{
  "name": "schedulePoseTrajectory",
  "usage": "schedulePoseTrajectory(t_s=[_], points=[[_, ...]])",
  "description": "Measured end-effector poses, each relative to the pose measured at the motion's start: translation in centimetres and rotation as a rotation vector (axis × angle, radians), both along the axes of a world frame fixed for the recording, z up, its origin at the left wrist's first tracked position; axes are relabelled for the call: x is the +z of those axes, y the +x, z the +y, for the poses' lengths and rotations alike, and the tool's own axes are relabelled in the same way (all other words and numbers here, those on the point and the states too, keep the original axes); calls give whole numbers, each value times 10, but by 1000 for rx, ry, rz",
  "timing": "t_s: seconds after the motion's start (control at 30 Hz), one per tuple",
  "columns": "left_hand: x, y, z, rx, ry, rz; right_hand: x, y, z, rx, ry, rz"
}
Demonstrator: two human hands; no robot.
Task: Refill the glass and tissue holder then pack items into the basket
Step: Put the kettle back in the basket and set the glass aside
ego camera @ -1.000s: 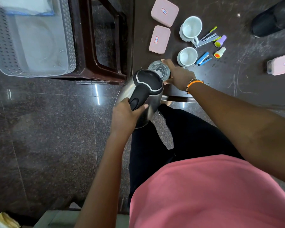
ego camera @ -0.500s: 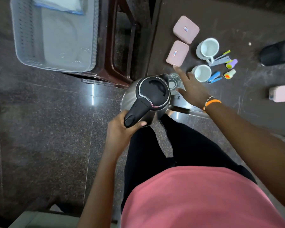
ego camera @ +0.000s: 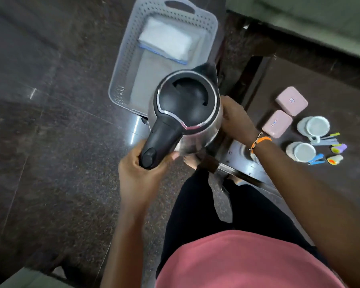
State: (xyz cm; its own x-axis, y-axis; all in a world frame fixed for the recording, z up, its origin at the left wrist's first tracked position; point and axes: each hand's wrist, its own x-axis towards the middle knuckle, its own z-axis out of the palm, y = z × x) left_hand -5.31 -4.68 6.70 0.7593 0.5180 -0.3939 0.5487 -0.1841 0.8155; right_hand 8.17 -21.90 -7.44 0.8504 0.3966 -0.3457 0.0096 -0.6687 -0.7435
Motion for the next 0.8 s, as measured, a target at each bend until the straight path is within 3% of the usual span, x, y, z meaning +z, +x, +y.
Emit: schedulePoseTrajectory(t_s=[0.1, 0.33, 0.8], points=[[3, 28, 27, 64, -2, -77, 2, 17, 31, 33, -50, -40], [-42, 89, 90, 157, 14, -109, -22, 34, 73, 251, -506, -5], [-116, 112, 116, 160, -47, -81, -28, 52, 77, 148, -472, 127]])
